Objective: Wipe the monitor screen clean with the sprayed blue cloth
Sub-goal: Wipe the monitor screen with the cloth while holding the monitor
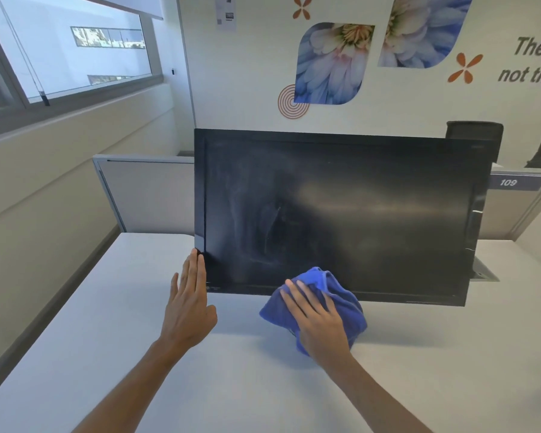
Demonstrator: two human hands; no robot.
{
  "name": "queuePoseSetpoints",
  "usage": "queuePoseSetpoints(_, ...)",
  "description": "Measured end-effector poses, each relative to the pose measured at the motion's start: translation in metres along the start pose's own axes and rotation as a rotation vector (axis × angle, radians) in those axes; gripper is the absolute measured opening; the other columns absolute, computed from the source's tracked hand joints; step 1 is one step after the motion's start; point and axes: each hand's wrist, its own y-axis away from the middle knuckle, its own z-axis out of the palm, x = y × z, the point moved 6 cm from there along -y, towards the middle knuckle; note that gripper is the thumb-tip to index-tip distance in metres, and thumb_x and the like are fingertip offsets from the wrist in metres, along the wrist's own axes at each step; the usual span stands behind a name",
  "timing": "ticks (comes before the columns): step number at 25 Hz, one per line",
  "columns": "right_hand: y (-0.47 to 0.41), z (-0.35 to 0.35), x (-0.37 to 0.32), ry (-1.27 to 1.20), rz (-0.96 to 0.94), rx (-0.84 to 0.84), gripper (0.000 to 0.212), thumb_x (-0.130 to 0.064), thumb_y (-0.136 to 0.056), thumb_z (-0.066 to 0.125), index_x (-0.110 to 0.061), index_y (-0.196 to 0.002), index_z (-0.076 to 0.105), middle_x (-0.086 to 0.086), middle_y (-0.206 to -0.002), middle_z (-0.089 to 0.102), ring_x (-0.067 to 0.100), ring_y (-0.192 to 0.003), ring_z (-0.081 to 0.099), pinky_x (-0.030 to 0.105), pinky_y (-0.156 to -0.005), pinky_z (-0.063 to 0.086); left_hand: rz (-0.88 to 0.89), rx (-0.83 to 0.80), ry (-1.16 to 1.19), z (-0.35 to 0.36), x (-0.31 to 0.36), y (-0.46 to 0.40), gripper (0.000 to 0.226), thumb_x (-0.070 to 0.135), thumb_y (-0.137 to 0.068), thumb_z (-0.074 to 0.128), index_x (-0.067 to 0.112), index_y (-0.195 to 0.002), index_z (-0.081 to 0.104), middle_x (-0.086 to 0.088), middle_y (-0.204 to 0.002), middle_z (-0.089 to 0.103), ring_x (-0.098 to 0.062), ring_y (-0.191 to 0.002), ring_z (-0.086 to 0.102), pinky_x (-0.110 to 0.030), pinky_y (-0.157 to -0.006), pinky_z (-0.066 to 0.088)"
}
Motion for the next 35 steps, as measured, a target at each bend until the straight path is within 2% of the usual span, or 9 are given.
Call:
queuePoseSetpoints(2, 0.020, -0.004, 0.032, 0.035, 0.073, 0.037, 0.063, -0.013, -0.082, 0.044, -0.019, -0.145, 0.047, 0.000, -0.154, 0.039, 0.021, -0.139, 0.042, 0.046, -0.110, 0.037, -0.017, -0.031, -0.024, 0.008, 0.002, 0.001, 0.101, 0.012, -0.079, 0.055, 0.012, -0.148, -0.019, -0.006, -0.156, -0.028, -0.024, -0.147, -0.017, -0.047, -0.121, 0.002)
queuePoseSetpoints(5, 0.048, -0.009, 0.078, 0.070, 0.211, 0.035, 0.060, -0.014, -0.086, 0.032, -0.017, -0.142, 0.051, 0.001, -0.149, 0.047, 0.023, -0.138, 0.044, 0.046, -0.108, 0.037, -0.037, -0.052, -0.037, 0.015, 0.003, 0.000, 0.105, 0.014, -0.078, 0.058, 0.009, -0.147, -0.021, -0.006, -0.155, -0.031, -0.024, -0.146, -0.019, -0.048, -0.120, 0.001)
queuePoseSetpoints(15, 0.123, -0.021, 0.191, 0.029, 0.566, 0.054, 0.061, -0.017, -0.090, 0.026, -0.009, -0.149, 0.037, 0.010, -0.156, 0.036, 0.031, -0.142, 0.036, 0.049, -0.106, 0.039, -0.055, -0.066, -0.105, 0.021, 0.006, -0.002, 0.112, 0.010, -0.074, 0.064, 0.004, -0.147, -0.020, -0.010, -0.156, -0.028, -0.027, -0.147, -0.017, -0.051, -0.120, 0.005)
queuePoseSetpoints(17, 0.140, -0.020, 0.211, -0.095, 0.731, 0.102, 0.060, -0.015, -0.090, 0.027, -0.003, -0.149, 0.035, 0.016, -0.155, 0.035, 0.036, -0.141, 0.037, 0.051, -0.107, 0.039, -0.047, -0.063, -0.104, 0.021, 0.007, -0.001, 0.111, 0.009, -0.073, 0.064, 0.004, -0.147, -0.019, -0.011, -0.157, -0.026, -0.028, -0.147, -0.016, -0.050, -0.119, 0.006)
queuePoseSetpoints(20, 0.150, -0.019, 0.231, -0.414, 0.959, 0.326, 0.056, -0.004, -0.099, 0.040, -0.005, -0.152, 0.024, 0.014, -0.158, 0.030, 0.037, -0.143, 0.033, 0.049, -0.110, 0.038, -0.057, -0.064, -0.071, 0.022, 0.007, -0.002, 0.112, 0.007, -0.074, 0.064, 0.007, -0.147, -0.021, -0.008, -0.156, -0.028, -0.025, -0.146, -0.018, -0.049, -0.120, 0.003)
queuePoseSetpoints(23, 0.128, -0.031, 0.235, -0.525, 0.975, 0.471, 0.065, 0.004, -0.096, 0.049, -0.006, -0.154, 0.021, 0.007, -0.161, 0.025, 0.029, -0.147, 0.025, 0.029, -0.110, 0.028, -0.058, -0.065, -0.059, 0.022, 0.007, -0.002, 0.113, 0.006, -0.075, 0.065, 0.008, -0.146, -0.022, -0.007, -0.156, -0.029, -0.024, -0.146, -0.018, -0.049, -0.120, 0.002)
queuePoseSetpoints(28, 0.100, -0.040, 0.246, -0.506, 1.060, 0.543, 0.064, 0.005, -0.095, 0.050, -0.002, -0.153, 0.024, 0.011, -0.160, 0.025, 0.031, -0.148, 0.020, 0.043, -0.112, 0.031, -0.053, -0.099, -0.075, 0.020, 0.008, -0.001, 0.111, 0.009, -0.077, 0.066, 0.008, -0.144, -0.023, -0.008, -0.154, -0.031, -0.025, -0.146, -0.018, -0.049, -0.120, 0.002)
queuePoseSetpoints(32, 0.067, -0.064, 0.265, -0.386, 1.005, 0.549, 0.062, 0.002, -0.094, 0.053, -0.001, -0.151, 0.028, 0.015, -0.156, 0.032, 0.038, -0.144, 0.030, 0.056, -0.113, 0.034, -0.051, -0.140, -0.095, 0.018, 0.007, -0.001, 0.110, 0.014, -0.079, 0.063, 0.008, -0.142, -0.027, -0.009, -0.152, -0.036, -0.024, -0.144, -0.023, -0.047, -0.121, 0.000)
queuePoseSetpoints(35, 0.031, -0.093, 0.291, -0.344, 0.942, 0.550, 0.060, -0.003, -0.096, 0.054, -0.004, -0.151, 0.030, 0.013, -0.157, 0.032, 0.035, -0.145, 0.029, 0.055, -0.114, 0.031, -0.071, -0.167, -0.086, 0.018, 0.008, -0.003, 0.111, 0.019, -0.081, 0.063, 0.010, -0.139, -0.032, -0.007, -0.149, -0.042, -0.022, -0.143, -0.026, -0.043, -0.121, -0.005)
